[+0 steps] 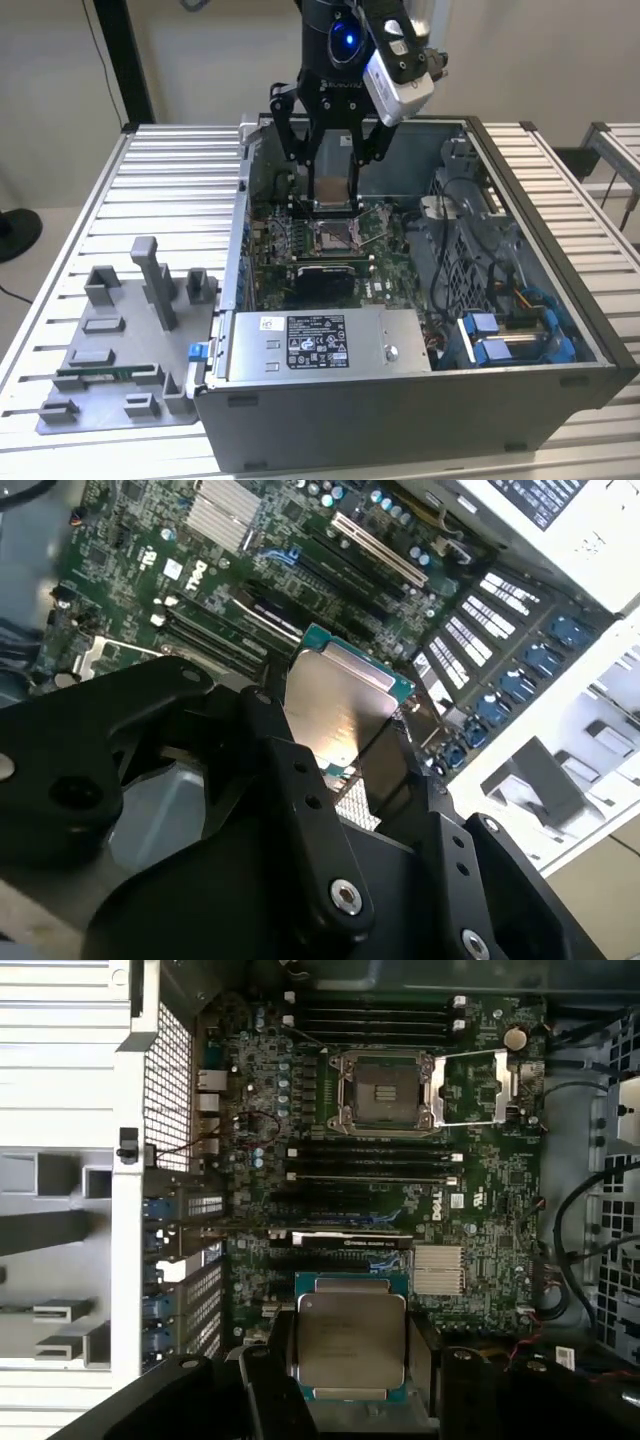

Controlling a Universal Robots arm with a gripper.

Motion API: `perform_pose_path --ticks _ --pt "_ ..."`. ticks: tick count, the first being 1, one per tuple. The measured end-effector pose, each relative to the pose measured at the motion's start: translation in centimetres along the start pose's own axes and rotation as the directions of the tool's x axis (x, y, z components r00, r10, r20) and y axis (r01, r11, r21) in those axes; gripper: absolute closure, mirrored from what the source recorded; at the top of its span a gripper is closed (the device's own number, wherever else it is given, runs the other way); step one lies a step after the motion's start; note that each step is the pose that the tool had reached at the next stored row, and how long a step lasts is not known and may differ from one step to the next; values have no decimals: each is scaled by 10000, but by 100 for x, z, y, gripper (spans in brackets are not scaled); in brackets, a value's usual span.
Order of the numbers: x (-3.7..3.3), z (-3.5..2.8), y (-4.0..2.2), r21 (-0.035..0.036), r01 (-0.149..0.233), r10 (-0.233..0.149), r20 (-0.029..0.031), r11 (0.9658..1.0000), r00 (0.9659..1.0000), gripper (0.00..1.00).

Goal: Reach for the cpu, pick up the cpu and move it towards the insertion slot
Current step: 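Pick up the cpu and move it towards the insertion slot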

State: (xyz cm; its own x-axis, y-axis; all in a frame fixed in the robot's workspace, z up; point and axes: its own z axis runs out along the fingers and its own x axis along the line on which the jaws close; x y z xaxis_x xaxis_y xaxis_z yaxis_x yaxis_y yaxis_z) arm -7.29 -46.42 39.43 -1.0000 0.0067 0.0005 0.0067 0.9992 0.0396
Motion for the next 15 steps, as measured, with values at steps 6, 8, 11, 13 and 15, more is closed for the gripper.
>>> perform_pose_path --ticks 6,8,11,13,15 --pt "-202 0 3 0 0 0 0 10000 10000 100" --pt "-253 0 5 0 1 -1 0 10000 10000 100" --pt "-326 0 6 0 0 0 0 10000 10000 100" --pt "-362 0 8 0 1 -1 0 10000 10000 100" --pt "-376 0 8 0 1 -1 0 10000 10000 100"
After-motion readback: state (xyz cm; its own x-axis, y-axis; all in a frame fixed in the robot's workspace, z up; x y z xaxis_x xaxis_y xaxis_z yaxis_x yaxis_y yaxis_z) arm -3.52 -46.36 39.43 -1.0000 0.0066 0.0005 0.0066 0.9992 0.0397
